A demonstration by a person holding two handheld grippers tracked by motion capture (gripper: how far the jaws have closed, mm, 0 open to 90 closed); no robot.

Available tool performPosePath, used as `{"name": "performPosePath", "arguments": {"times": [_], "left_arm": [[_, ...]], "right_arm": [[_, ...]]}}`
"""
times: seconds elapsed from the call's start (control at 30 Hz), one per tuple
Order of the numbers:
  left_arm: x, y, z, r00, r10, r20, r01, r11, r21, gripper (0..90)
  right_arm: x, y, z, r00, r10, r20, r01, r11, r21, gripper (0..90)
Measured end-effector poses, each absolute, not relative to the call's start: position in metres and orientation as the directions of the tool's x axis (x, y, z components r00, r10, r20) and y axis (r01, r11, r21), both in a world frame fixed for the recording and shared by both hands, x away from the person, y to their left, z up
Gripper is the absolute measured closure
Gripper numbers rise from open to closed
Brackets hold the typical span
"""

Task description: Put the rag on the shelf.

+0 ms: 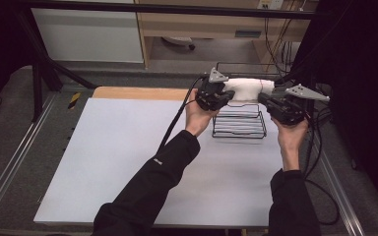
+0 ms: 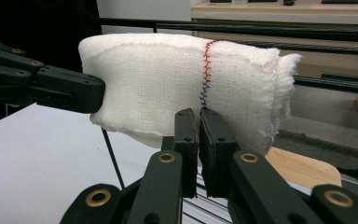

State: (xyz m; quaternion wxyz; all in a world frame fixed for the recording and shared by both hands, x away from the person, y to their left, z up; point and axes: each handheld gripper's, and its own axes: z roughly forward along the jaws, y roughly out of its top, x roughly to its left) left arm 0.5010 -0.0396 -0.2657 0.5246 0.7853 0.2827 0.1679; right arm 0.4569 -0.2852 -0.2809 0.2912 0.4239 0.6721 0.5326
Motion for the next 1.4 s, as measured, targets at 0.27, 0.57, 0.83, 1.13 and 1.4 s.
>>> {"name": "performPosePath", "arguments": {"times": [0.27, 0.57, 0.83, 1.13, 1.4], "left_arm": [[0.494, -0.034, -0.265, 0.793, 0.608, -0.029, 0.250, -0.282, 0.926, 88.8], [0.479, -0.004, -0.264, 0.805, 0.592, -0.033, 0.269, -0.315, 0.910, 65.9], [0.467, 0.035, -0.284, 0.806, 0.589, -0.061, 0.307, -0.327, 0.894, 41.5], [0.454, 0.081, -0.315, 0.779, 0.624, -0.059, 0.349, -0.354, 0.868, 21.0], [0.436, 0.130, -0.347, 0.752, 0.657, -0.056, 0.382, -0.365, 0.849, 8.0]], "right_arm": [[0.453, -0.282, -0.275, -0.481, 0.876, 0.043, 0.237, 0.082, 0.968, 83.3], [0.426, -0.276, -0.271, -0.521, 0.852, 0.060, 0.230, 0.072, 0.971, 61.9], [0.414, -0.267, -0.283, -0.553, 0.827, 0.097, 0.265, 0.064, 0.962, 33.7], [0.409, -0.255, -0.302, -0.598, 0.794, 0.107, 0.316, 0.111, 0.942, 9.8], [0.406, -0.245, -0.327, -0.633, 0.761, 0.138, 0.369, 0.140, 0.919, 0.6]]}}
